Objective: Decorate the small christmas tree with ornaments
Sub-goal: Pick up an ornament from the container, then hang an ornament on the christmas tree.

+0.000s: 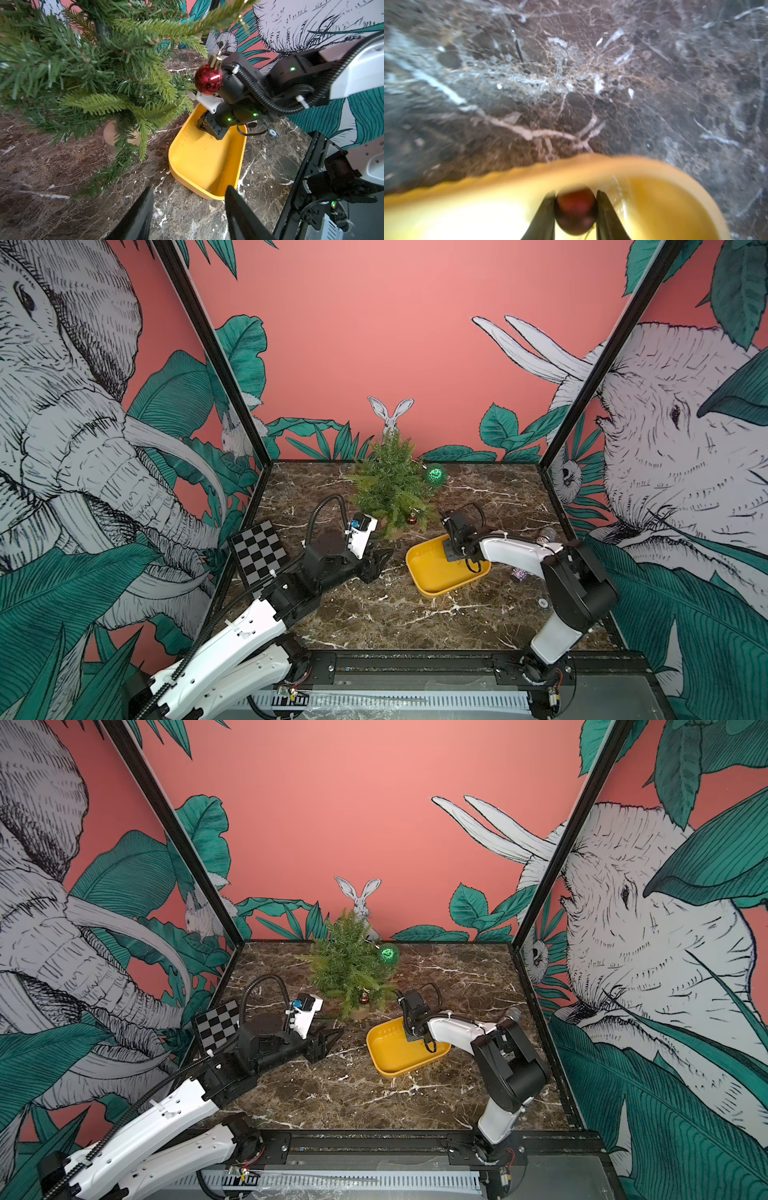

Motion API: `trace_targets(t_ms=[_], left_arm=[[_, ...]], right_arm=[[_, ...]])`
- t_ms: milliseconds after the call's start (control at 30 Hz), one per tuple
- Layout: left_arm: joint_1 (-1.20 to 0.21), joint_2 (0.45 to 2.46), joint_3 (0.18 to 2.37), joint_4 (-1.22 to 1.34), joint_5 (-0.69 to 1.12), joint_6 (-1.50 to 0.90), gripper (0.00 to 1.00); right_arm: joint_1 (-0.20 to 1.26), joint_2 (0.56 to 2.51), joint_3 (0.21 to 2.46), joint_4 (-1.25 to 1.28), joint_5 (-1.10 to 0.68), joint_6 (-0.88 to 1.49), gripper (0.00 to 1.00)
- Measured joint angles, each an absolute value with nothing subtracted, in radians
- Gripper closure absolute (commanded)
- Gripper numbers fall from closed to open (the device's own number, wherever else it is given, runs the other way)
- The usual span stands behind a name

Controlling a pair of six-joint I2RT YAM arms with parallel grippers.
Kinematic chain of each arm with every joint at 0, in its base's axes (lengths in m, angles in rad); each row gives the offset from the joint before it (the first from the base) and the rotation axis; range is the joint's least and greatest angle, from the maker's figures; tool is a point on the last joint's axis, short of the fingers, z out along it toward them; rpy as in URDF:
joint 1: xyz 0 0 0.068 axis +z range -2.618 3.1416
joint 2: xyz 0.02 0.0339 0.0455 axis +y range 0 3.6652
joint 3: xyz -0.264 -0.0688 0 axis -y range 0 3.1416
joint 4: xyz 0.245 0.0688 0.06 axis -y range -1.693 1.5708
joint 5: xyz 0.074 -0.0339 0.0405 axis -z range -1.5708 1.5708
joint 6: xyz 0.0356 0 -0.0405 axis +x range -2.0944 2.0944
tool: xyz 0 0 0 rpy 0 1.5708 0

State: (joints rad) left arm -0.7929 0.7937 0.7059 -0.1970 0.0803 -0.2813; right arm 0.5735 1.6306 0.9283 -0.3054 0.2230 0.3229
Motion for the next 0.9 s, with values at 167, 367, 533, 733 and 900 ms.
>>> trace_targets(t_ms=[167, 367, 533, 733, 900], left_arm=[[-0.793, 0.754, 0.706, -0.197, 0.064, -0.296, 0.43], [-0.793, 0.702, 0.706, -0.197, 0.051, -0.306, 0.44], [-0.787, 0.656, 0.736, -0.225, 0.036, -0.313, 0.44], [-0.681, 0.696, 0.906, -0.294, 0.091, -0.325, 0.48], [-0.54, 0.785, 1.054, -0.308, 0.207, -0.347, 0.57]], right_arm=[[0.574, 1.371, 0.855, -0.328, 0.166, 0.355, 0.73], [0.576, 1.151, 0.846, -0.382, 0.106, 0.379, 0.73], [0.591, 1.063, 0.921, -0.47, 0.042, 0.385, 0.73], [0.632, 1.077, 1.153, -0.538, -0.049, 0.385, 0.73], [0.649, 1.145, 1.354, -0.553, -0.143, 0.396, 0.73]])
